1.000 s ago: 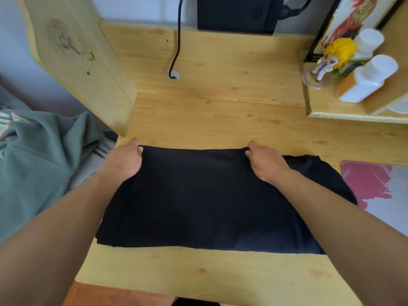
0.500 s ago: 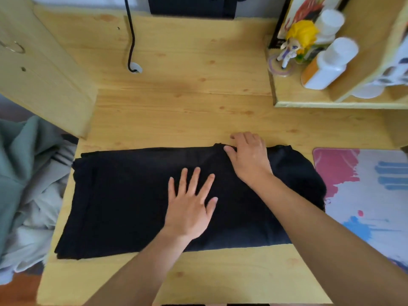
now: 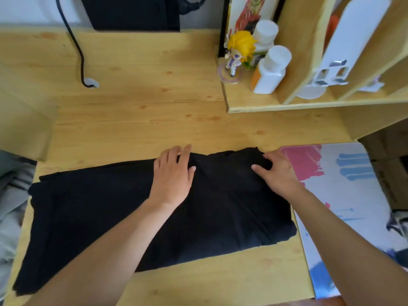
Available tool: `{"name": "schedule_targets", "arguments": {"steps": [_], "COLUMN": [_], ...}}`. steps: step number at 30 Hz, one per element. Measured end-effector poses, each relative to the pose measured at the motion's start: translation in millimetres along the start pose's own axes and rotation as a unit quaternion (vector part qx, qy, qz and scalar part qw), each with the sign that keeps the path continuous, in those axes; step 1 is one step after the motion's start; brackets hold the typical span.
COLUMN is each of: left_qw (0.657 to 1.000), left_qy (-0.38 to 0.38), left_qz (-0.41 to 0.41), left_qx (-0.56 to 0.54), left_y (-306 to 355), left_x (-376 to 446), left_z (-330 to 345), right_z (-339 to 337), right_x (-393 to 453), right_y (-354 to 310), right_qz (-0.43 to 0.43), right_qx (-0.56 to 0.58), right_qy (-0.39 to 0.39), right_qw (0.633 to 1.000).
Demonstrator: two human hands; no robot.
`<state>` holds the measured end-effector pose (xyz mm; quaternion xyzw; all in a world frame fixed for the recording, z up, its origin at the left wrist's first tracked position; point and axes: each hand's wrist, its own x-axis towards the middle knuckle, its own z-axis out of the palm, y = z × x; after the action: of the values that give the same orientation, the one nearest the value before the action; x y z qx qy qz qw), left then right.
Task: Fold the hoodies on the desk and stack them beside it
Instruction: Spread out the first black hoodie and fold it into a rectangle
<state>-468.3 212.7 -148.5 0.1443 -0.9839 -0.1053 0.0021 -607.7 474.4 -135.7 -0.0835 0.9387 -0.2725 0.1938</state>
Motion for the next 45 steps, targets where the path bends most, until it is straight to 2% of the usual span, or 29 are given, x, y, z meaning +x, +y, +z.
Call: {"name": "schedule_targets", "arguments": {"steps": [2,5,8,9,12,15,17,18,19,21,22,23,25,27,28,29,32,34,37,39,41,42,44,45], "left_qw": [0.999,0.997,0.995,0.994,0.992,1.000,0.998,0.997,0.996,0.992,0.991,0.990,0.989,0.989,0.989,0.990,0.989,0.990,0.990,0.990,0.990,0.990,0.990,0.990], "left_qy": [-0.025,-0.055,-0.072,-0.076,-0.089,-0.025,-0.007,-0.026,-0.060,-0.118,-0.133,-0.139,-0.142,-0.142,-0.139,-0.139,-0.140,-0.138,-0.137,-0.137,-0.141,-0.141,-0.137,-0.132], "left_qz": [0.030,0.054,0.040,0.021,-0.030,0.005,0.051,0.064,0.062,0.016,-0.011,-0.031,-0.043,-0.044,-0.042,-0.039,-0.031,-0.029,-0.023,-0.022,-0.023,-0.025,-0.029,-0.028], "left_qx": [-0.008,-0.031,-0.058,-0.071,-0.080,0.017,0.025,0.023,0.025,0.028,0.022,0.015,0.009,0.007,0.005,0.000,-0.015,-0.012,-0.004,0.001,0.011,0.016,0.027,0.030], "left_y": [0,-2,-2,-1,4,32,63,76,83,81,77,73,73,76,76,74,72,72,74,75,76,76,78,79], "left_x": [19,33,41,44,53,34,-1,-24,-45,-74,-79,-81,-76,-75,-76,-77,-79,-80,-80,-80,-80,-79,-79,-79], "left_z": [3,5,4,4,0,-4,-10,-7,-1,17,26,33,40,43,42,41,38,38,40,42,43,44,44,44], "right_z": [-4,-11,-10,-10,1,6,-4,-14,-25,-42,-48,-50,-43,-23,-15,-10,-16,-15,9,17,22,27,40,43], "right_x": [0,1,9,14,28,39,47,45,38,8,-16,-43,-97,-135,-144,-147,-137,-128,-131,-132,-130,-126,-105,-85], "right_y": [-3,-16,-25,-27,-18,-12,-9,-8,-5,9,19,28,44,55,58,61,76,86,86,66,30,9,-21,-24], "right_qz": [-0.014,0.044,0.083,0.086,0.089,0.076,0.064,0.054,0.040,0.048,0.080,0.120,0.172,0.178,0.168,0.154,0.152,0.180,0.205,0.167,0.022,-0.078,-0.240,-0.267], "right_qx": [0.083,0.269,0.346,0.328,0.162,0.034,0.036,0.053,0.063,0.055,0.060,0.074,0.118,0.137,0.138,0.141,0.149,0.148,0.086,0.040,-0.027,-0.058,-0.161,-0.226], "right_qy": [0.036,-0.004,0.001,0.019,0.066,0.017,-0.027,-0.031,-0.009,0.088,0.122,0.124,0.035,-0.097,-0.119,-0.100,0.062,0.098,0.148,0.255,0.333,0.312,0.151,0.069], "right_qw": [0.996,0.962,0.935,0.940,0.980,0.996,0.997,0.997,0.997,0.993,0.987,0.982,0.977,0.970,0.969,0.973,0.975,0.968,0.964,0.952,0.942,0.945,0.945,0.934]}}
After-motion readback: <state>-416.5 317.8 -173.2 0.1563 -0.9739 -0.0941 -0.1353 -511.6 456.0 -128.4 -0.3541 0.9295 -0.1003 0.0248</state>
